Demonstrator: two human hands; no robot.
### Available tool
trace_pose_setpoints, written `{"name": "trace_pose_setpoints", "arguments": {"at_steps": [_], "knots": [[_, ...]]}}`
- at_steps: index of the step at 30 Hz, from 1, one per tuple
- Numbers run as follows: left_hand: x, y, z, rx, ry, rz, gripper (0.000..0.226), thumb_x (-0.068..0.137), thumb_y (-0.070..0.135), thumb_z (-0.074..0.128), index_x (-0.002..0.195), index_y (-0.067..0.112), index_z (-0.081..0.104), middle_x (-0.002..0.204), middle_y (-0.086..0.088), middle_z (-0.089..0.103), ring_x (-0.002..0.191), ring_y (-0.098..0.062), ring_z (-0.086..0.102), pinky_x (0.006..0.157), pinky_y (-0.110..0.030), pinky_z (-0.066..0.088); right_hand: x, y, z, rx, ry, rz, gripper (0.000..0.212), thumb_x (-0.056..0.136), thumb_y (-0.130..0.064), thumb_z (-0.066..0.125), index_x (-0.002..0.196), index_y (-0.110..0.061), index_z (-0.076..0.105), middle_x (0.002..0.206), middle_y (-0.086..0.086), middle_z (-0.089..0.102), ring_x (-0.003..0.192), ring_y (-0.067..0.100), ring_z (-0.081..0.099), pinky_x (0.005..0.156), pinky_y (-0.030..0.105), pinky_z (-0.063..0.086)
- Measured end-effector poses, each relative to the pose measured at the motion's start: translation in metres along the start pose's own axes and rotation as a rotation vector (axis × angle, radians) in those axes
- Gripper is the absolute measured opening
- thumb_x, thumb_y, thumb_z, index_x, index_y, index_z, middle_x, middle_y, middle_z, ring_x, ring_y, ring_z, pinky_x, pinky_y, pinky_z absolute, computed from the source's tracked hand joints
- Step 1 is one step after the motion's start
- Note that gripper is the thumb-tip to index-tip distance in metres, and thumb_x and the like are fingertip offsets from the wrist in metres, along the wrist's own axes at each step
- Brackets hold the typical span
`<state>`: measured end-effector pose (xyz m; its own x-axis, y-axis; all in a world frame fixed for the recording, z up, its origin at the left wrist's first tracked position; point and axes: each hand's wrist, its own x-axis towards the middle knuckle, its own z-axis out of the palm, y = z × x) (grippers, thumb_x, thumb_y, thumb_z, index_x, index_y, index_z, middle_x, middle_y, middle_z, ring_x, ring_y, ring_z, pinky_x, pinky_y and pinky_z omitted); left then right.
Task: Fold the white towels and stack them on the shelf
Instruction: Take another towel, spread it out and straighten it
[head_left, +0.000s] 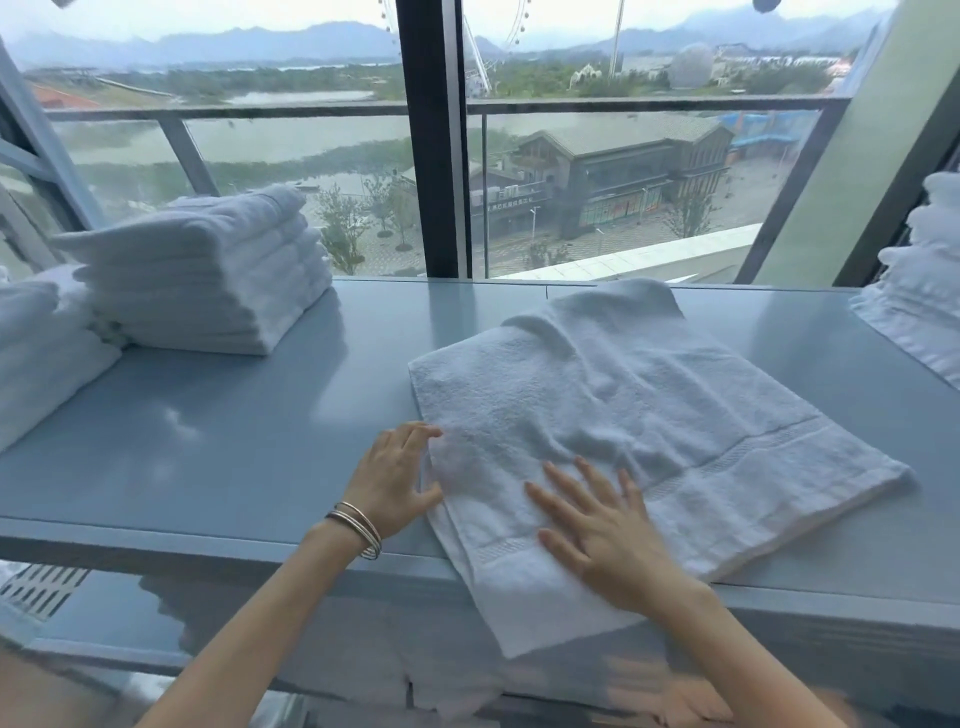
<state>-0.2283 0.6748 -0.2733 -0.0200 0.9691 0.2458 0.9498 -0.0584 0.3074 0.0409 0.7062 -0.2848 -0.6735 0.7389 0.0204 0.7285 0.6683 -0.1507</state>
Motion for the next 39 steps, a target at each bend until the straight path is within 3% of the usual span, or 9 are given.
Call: {"name": "trace_pose_setpoints", "arguments": {"at_steps": [5, 7, 9, 15, 20, 30, 33, 36, 39], "knots": [[0.013, -0.005, 0.005, 0.017, 0.081, -0.108, 0.057, 0.075, 0.018, 0.072, 0.127, 0.005, 0.052, 0.118, -0.016, 0.058, 0.107, -0.038, 0.050, 0.097, -0.040, 0.037, -0.016, 0.061, -0.021, 0.110, -0.069, -0.017, 0.064, 0.075, -0.082, 0.009, 0.126, -0.057, 0.038, 0.141, -0.035, 0.018, 0.139, -0.001, -0.002, 0.114, 0.038, -0.005], [0.023, -0.004, 0.007, 0.034, 0.085, -0.141, 0.057, 0.078, 0.019, 0.071, 0.129, 0.005, 0.050, 0.121, -0.015, 0.058, 0.110, -0.036, 0.048, 0.099, -0.038, 0.034, -0.016, 0.076, -0.035, 0.187, 0.043, 0.100, 0.024, 0.086, -0.055, 0.042, 0.098, -0.046, 0.061, 0.120, -0.026, 0.048, 0.130, 0.007, 0.037, 0.104, 0.031, 0.023], [0.035, 0.000, 0.010, 0.047, 0.072, -0.173, 0.059, 0.081, 0.025, 0.068, 0.133, 0.007, 0.046, 0.126, -0.012, 0.056, 0.115, -0.032, 0.045, 0.101, -0.033, 0.031, -0.006, 0.078, -0.044, 0.068, 0.119, 0.259, 0.020, 0.089, -0.025, 0.048, 0.082, -0.027, 0.067, 0.096, -0.010, 0.055, 0.102, 0.018, 0.056, 0.083, 0.028, 0.038], [0.071, 0.026, 0.025, 0.067, -0.012, -0.200, 0.047, 0.087, 0.038, 0.060, 0.127, 0.014, 0.052, 0.123, -0.004, 0.059, 0.117, -0.026, 0.042, 0.094, -0.031, 0.035, 0.006, 0.063, -0.006, 0.160, 0.478, 0.358, 0.013, 0.077, -0.015, 0.044, 0.074, -0.013, 0.057, 0.074, 0.000, 0.049, 0.068, 0.022, 0.050, 0.064, 0.029, 0.038], [0.087, 0.046, 0.022, -0.418, 0.145, -0.278, 0.024, 0.089, 0.032, 0.059, 0.094, 0.009, 0.056, 0.094, -0.008, 0.063, 0.095, -0.025, 0.059, 0.078, -0.031, 0.040, 0.003, 0.065, -0.006, 0.153, 0.510, 0.345, 0.010, 0.075, -0.015, 0.046, 0.075, -0.014, 0.055, 0.076, -0.002, 0.047, 0.069, 0.018, 0.047, 0.067, 0.028, 0.035], [0.095, 0.071, 0.031, -0.596, 0.028, -0.152, 0.047, 0.084, 0.054, 0.042, 0.122, 0.030, 0.056, 0.116, -0.005, 0.063, 0.107, -0.019, 0.058, 0.085, -0.028, 0.043, 0.002, 0.064, -0.008, 0.147, 0.535, 0.235, 0.018, 0.084, -0.021, 0.042, 0.088, -0.014, 0.058, 0.085, 0.000, 0.055, 0.075, 0.020, 0.054, 0.071, 0.031, 0.041], [0.092, 0.063, 0.032, -0.722, -0.004, -0.099, 0.031, 0.091, 0.021, 0.054, 0.118, 0.035, 0.051, 0.104, -0.006, 0.063, 0.081, 0.004, 0.061, 0.076, -0.008, 0.044, 0.002, 0.065, -0.009, 0.127, 0.508, 0.265, 0.010, 0.079, -0.009, 0.056, 0.086, -0.013, 0.060, 0.084, 0.001, 0.056, 0.076, 0.022, 0.056, 0.069, 0.031, 0.041], [0.096, 0.054, 0.037, -0.740, 0.084, -0.165, 0.033, 0.085, 0.004, 0.064, 0.115, 0.014, 0.058, 0.101, -0.007, 0.065, 0.077, 0.008, 0.062, 0.073, -0.003, 0.045, 0.006, 0.052, -0.012, 0.161, 0.518, 0.295, 0.007, 0.082, -0.006, 0.058, 0.088, -0.009, 0.062, 0.088, 0.004, 0.057, 0.080, 0.024, 0.057, 0.069, 0.032, 0.046], [0.104, 0.054, 0.038, -0.703, 0.129, -0.304, 0.024, 0.080, 0.018, 0.073, 0.097, 0.003, 0.066, 0.091, -0.006, 0.067, 0.083, -0.014, 0.064, 0.067, -0.007, 0.042, 0.016, 0.032, -0.014, 0.332, 0.543, 0.312, 0.019, 0.086, -0.006, 0.054, 0.103, -0.010, 0.061, 0.104, 0.002, 0.055, 0.094, 0.016, 0.055, 0.078, 0.026, 0.046]]}}
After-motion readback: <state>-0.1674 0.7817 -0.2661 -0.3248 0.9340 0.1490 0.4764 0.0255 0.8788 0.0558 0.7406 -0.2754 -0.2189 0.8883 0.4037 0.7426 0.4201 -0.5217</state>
